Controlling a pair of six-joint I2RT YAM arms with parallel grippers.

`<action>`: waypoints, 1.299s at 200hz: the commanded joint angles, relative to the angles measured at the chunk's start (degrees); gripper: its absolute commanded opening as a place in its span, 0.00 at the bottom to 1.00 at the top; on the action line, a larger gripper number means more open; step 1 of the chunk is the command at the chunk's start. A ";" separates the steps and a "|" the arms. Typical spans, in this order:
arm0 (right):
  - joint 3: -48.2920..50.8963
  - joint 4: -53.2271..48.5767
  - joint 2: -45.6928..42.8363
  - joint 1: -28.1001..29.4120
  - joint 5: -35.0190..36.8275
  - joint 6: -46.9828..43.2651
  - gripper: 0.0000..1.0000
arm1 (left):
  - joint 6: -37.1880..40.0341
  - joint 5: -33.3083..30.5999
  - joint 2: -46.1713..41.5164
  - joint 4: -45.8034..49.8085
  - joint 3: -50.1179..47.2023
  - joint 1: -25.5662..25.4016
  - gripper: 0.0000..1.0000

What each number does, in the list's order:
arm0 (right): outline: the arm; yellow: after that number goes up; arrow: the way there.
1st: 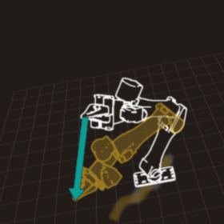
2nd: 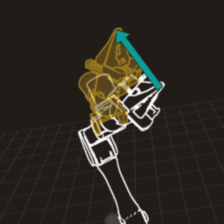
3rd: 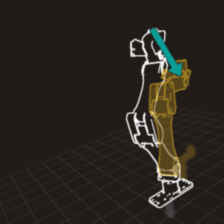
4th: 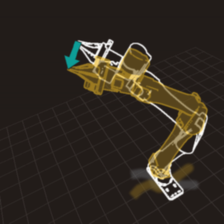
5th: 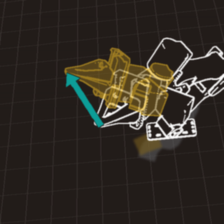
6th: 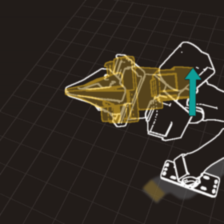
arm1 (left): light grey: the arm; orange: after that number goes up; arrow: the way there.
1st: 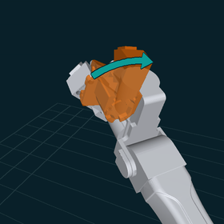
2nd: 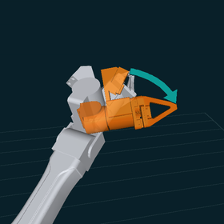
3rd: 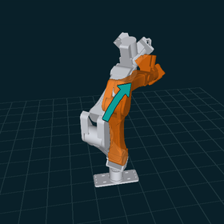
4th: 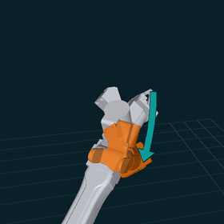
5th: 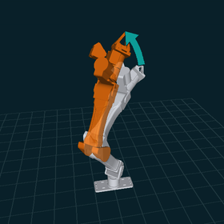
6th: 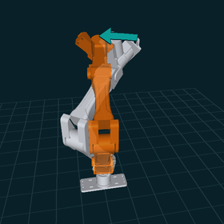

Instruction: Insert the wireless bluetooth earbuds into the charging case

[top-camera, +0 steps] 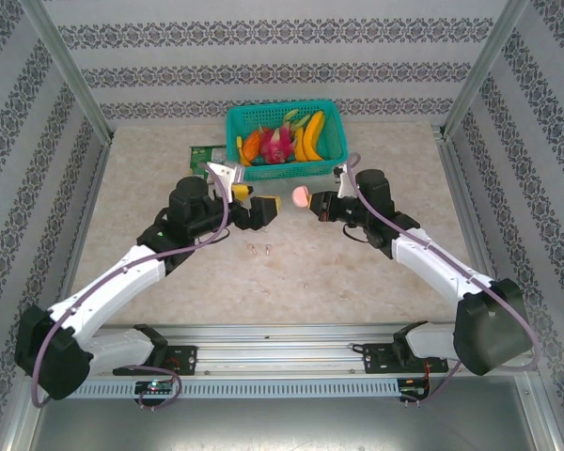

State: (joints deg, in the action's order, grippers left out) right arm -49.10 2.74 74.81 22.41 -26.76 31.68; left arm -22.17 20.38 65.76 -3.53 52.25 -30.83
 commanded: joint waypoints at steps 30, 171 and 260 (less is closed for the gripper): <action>-9.13 -5.81 3.39 2.45 3.61 -10.55 0.00 | 14.47 -18.90 -3.79 16.58 3.93 0.80 1.00; -9.18 -4.81 5.30 7.44 20.48 -39.72 0.00 | 25.60 9.63 12.47 33.36 17.97 5.65 1.00; -10.02 -3.32 8.58 6.38 17.83 -42.84 0.00 | 36.87 29.50 34.92 46.21 39.60 10.17 0.91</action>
State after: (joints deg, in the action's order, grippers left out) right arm -58.59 -2.70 81.89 29.36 -7.79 -9.67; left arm 8.69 43.05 96.64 35.05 87.81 -20.99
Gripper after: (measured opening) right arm 0.051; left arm 0.927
